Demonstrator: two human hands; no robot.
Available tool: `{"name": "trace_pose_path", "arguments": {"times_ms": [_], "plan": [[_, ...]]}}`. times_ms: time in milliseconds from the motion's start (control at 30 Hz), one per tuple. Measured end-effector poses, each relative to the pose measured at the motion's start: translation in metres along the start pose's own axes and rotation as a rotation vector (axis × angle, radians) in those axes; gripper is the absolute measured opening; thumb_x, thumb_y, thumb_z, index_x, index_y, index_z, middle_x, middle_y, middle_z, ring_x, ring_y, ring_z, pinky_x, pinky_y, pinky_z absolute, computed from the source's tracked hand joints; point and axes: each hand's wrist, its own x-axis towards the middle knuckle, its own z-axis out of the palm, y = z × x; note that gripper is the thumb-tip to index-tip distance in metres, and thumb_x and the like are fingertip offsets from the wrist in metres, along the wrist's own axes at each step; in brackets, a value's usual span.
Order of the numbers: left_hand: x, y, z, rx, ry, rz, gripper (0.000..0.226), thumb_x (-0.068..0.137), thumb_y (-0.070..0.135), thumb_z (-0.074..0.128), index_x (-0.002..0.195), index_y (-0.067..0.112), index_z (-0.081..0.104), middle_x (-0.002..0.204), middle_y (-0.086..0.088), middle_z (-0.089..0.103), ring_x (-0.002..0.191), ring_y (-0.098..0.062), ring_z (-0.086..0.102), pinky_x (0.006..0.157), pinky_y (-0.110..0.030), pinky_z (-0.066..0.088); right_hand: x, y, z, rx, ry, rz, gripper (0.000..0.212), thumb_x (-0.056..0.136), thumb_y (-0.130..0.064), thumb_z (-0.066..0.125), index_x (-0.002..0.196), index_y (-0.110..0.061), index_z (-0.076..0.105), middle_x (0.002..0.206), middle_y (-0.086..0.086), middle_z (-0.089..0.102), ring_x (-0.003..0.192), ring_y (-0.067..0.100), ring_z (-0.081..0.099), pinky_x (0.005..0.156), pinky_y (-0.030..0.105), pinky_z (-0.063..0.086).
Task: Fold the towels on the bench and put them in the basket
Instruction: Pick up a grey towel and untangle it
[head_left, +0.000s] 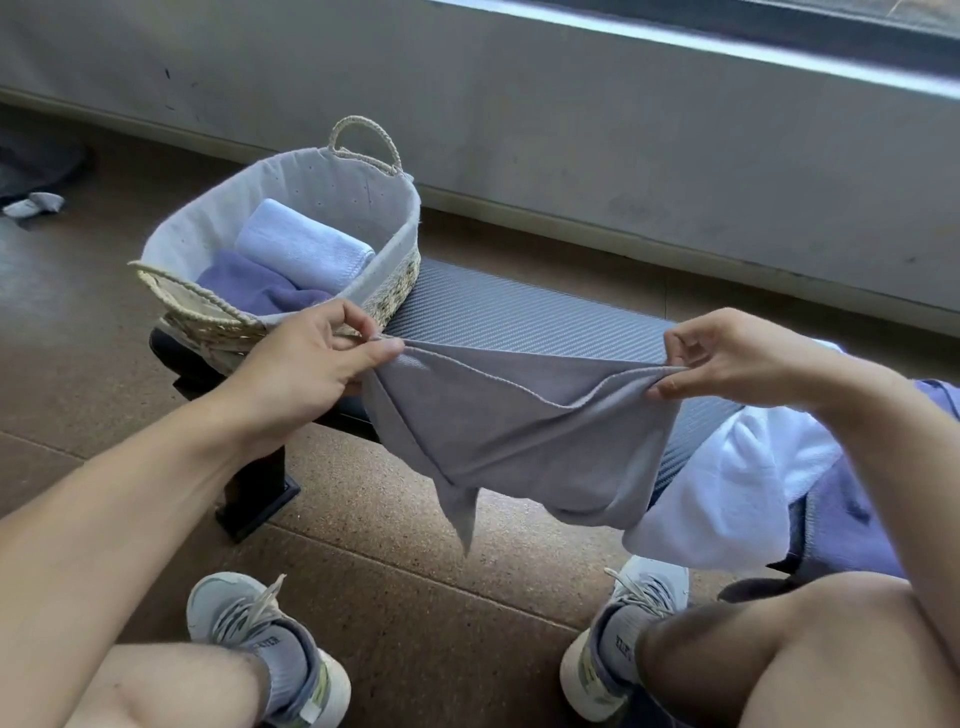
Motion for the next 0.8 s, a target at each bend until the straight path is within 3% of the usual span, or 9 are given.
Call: {"name": "trace_pose_path", "arguments": {"times_ms": [133,200,300,367,467,567,667,733,800], "plan": [[-0.002,0.015,-0.021,-0.080,-0.305,-0.090,0.015,0.082,0.020,0.073,0.081,0.018,0.058,0.080,-0.001,0.069,0.077,-0.010,0.067,0.079,-0.025,0.058,0.003,0.009,0.000,0.325,0.080,-0.040,0.037,0.076,0.002,0.081,0.067,-0.004,0.047,0.060,0.007,0.052,0.058,0.013,0.045,0.057,0.021,0.039],[-0.003,0.022,-0.027,-0.272,-0.423,-0.173,0.013,0.082,0.023,0.072,0.079,0.020,0.060,0.081,0.000,0.066,0.075,-0.010,0.066,0.072,-0.023,0.058,0.001,0.010,-0.001,0.395,0.015,-0.066,0.026,0.078,0.010,0.075,0.074,-0.001,0.051,0.065,0.010,0.060,0.061,0.014,0.055,0.061,0.018,0.049],[0.000,0.019,-0.017,-0.261,-0.216,-0.169,0.011,0.085,0.027,0.066,0.080,0.020,0.058,0.075,0.002,0.064,0.064,-0.007,0.061,0.059,-0.018,0.053,0.002,0.009,0.001,0.343,-0.019,-0.098,0.011,0.082,0.004,0.073,0.089,-0.003,0.067,0.078,0.017,0.069,0.073,0.021,0.060,0.072,0.025,0.054],[0.003,0.013,-0.006,-0.177,-0.053,-0.133,0.013,0.084,0.029,0.067,0.080,0.022,0.057,0.077,0.001,0.063,0.065,-0.009,0.059,0.063,-0.024,0.049,0.005,0.010,0.002,0.238,0.007,-0.109,0.011,0.079,-0.017,0.077,0.090,-0.015,0.076,0.086,0.019,0.074,0.075,0.029,0.063,0.080,0.036,0.054],[0.008,0.005,-0.001,-0.158,0.084,-0.108,0.020,0.094,0.023,0.066,0.078,0.025,0.053,0.075,0.002,0.061,0.064,-0.009,0.057,0.065,-0.027,0.045,0.005,0.007,0.002,0.206,0.031,-0.100,0.028,0.073,-0.035,0.079,0.083,-0.009,0.074,0.084,0.017,0.074,0.074,0.026,0.065,0.080,0.036,0.057],[0.010,0.002,-0.003,-0.148,0.105,-0.107,0.022,0.095,0.021,0.066,0.078,0.025,0.053,0.078,0.001,0.061,0.066,-0.010,0.058,0.065,-0.028,0.044,0.003,0.010,0.002,0.417,0.013,-0.060,0.044,0.075,-0.028,0.079,0.081,0.010,0.058,0.079,0.018,0.067,0.077,0.019,0.065,0.077,0.027,0.059],[0.010,0.002,-0.003,-0.134,0.076,-0.117,0.024,0.096,0.022,0.065,0.077,0.025,0.052,0.075,0.004,0.062,0.066,-0.009,0.057,0.065,-0.027,0.044,0.001,0.009,0.004,0.501,0.003,-0.015,0.044,0.072,-0.027,0.086,0.070,0.000,0.052,0.064,0.010,0.055,0.064,0.014,0.057,0.065,0.021,0.056],[0.010,0.003,-0.001,-0.113,0.045,-0.118,0.023,0.097,0.023,0.063,0.078,0.024,0.050,0.071,0.007,0.062,0.063,-0.006,0.057,0.061,-0.023,0.045,0.002,0.005,0.006,0.444,0.051,-0.001,0.051,0.071,-0.030,0.085,0.060,-0.005,0.042,0.058,0.007,0.039,0.054,0.009,0.041,0.053,0.013,0.043],[0.010,0.004,0.000,-0.103,0.030,-0.117,0.021,0.098,0.024,0.062,0.080,0.023,0.050,0.070,0.008,0.061,0.060,-0.004,0.056,0.055,-0.018,0.046,0.005,0.002,0.006,0.346,0.080,-0.012,0.056,0.070,-0.035,0.083,0.058,-0.002,0.040,0.060,0.009,0.038,0.054,0.010,0.038,0.050,0.012,0.039]]}}
